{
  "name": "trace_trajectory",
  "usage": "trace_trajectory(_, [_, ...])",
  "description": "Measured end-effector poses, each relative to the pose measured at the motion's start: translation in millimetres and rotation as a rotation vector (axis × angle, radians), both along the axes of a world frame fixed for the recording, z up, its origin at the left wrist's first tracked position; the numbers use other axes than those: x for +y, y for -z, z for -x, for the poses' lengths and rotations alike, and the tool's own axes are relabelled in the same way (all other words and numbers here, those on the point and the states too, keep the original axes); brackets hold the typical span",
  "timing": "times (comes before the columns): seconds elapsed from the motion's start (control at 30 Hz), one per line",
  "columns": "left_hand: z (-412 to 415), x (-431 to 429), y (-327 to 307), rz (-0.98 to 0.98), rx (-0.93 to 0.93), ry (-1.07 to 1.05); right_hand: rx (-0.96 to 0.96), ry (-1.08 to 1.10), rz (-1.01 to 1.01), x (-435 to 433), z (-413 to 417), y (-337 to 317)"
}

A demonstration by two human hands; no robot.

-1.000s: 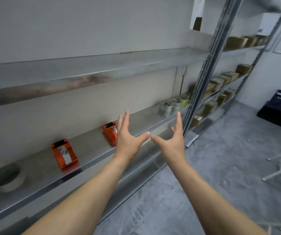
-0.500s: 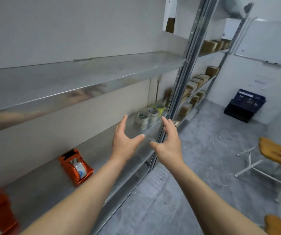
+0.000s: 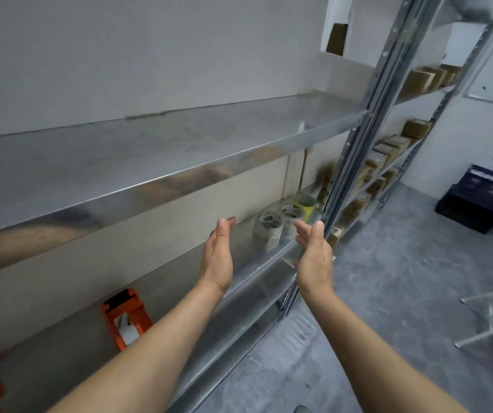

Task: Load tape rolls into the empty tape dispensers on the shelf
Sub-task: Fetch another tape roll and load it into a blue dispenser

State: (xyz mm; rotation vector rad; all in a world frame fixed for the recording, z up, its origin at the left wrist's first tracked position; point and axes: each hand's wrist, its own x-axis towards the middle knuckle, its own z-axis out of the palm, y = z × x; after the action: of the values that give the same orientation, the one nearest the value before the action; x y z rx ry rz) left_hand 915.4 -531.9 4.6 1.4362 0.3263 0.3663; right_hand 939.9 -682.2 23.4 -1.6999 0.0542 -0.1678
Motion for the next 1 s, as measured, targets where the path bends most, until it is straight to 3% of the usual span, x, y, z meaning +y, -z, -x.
trace_trajectory(0.27, [-72.5,-11.5,1.5,0.133,0.098,-0.050,0.081,-0.123,-0.081,-8.6,-102.7,19.6])
trace_trajectory(0.47, [-122.1,-37.7,2.6,0.276,0.176,-0.112,0.199,-0.285,0.004,-24.1,-177.5,39.3])
trace_trajectory(0.73, [-161.2,-47.6,9.1,0.242,0.258,-0.274,0.202,-0.592,0.599,-29.4,-252.6,67.7])
trace_trajectory(1.0, [-159.6,-45.2,13.0,0.270,0.317,-0.397,0.304,-0.851,0.930,-8.1,-276.4,113.2])
